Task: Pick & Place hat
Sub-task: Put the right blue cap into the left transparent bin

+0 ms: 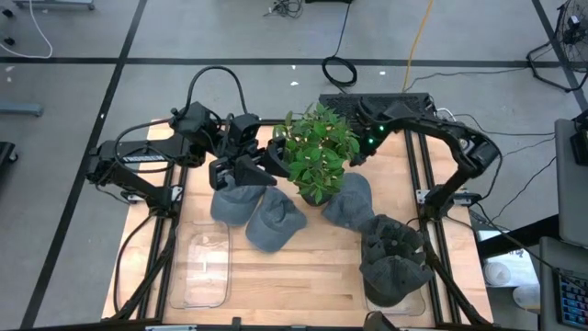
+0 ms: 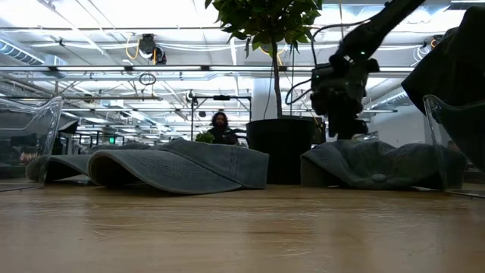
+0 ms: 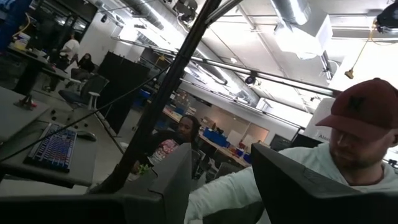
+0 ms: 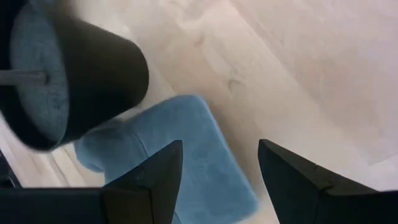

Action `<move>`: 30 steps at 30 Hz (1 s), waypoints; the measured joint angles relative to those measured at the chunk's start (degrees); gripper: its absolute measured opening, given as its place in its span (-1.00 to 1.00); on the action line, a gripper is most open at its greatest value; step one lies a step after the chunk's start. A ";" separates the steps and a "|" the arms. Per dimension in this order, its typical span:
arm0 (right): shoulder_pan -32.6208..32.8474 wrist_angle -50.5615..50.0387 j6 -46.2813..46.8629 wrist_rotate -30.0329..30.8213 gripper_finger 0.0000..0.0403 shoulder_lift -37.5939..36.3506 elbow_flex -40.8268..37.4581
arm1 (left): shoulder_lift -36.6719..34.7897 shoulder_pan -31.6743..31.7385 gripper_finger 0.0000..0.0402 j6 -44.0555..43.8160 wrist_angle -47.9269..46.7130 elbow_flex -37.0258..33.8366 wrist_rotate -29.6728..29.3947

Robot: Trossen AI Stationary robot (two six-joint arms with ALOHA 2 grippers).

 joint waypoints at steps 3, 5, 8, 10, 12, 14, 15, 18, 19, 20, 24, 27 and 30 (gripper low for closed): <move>0.87 5.44 6.44 0.00 0.00 -3.26 -6.29 | 0.02 0.00 -0.13 -0.01 0.00 0.00 0.74; 1.24 9.29 7.97 0.00 0.00 -5.27 -9.76 | 0.00 0.00 -0.13 -0.01 0.01 0.00 1.46; 0.90 13.96 9.27 1.74 0.00 -7.77 -13.46 | 0.00 0.00 -0.13 0.01 0.00 0.00 2.27; 0.46 15.24 9.45 2.58 0.00 -8.55 -15.60 | 0.00 0.00 -0.13 0.01 0.00 0.00 2.58; 0.26 15.71 8.85 0.81 0.00 -8.58 -17.43 | 0.00 0.00 -0.13 -0.03 0.02 0.00 2.88; 0.33 17.02 7.68 -0.58 0.00 -8.52 -19.24 | 0.00 0.00 -0.13 -0.14 0.00 0.00 3.05; 0.36 18.17 7.28 -1.08 0.00 -8.52 -20.11 | 0.00 0.00 -0.13 -0.15 0.01 0.00 3.05; -0.03 19.92 6.18 -4.24 0.00 -8.48 -21.25 | 0.00 0.00 -0.13 -0.30 0.00 0.00 3.05; -0.24 19.65 5.71 -5.44 0.00 -8.50 -21.25 | 0.01 0.00 -0.13 -0.37 0.00 0.00 3.05; -0.46 19.06 4.95 -6.90 0.00 -8.50 -21.25 | 0.00 0.00 -0.13 -0.50 0.00 0.00 3.05; -0.66 17.50 1.14 -14.42 -0.05 -8.50 -21.31 | 0.00 0.00 -0.13 -0.56 0.00 0.00 3.02; -0.49 16.75 0.34 -16.74 -0.20 -8.50 -21.31 | 0.00 0.00 -0.13 -0.33 0.02 0.00 2.86; -0.38 16.75 -0.83 -16.73 -0.48 -8.50 -21.31 | 0.00 0.13 -0.13 -0.15 0.00 0.00 2.42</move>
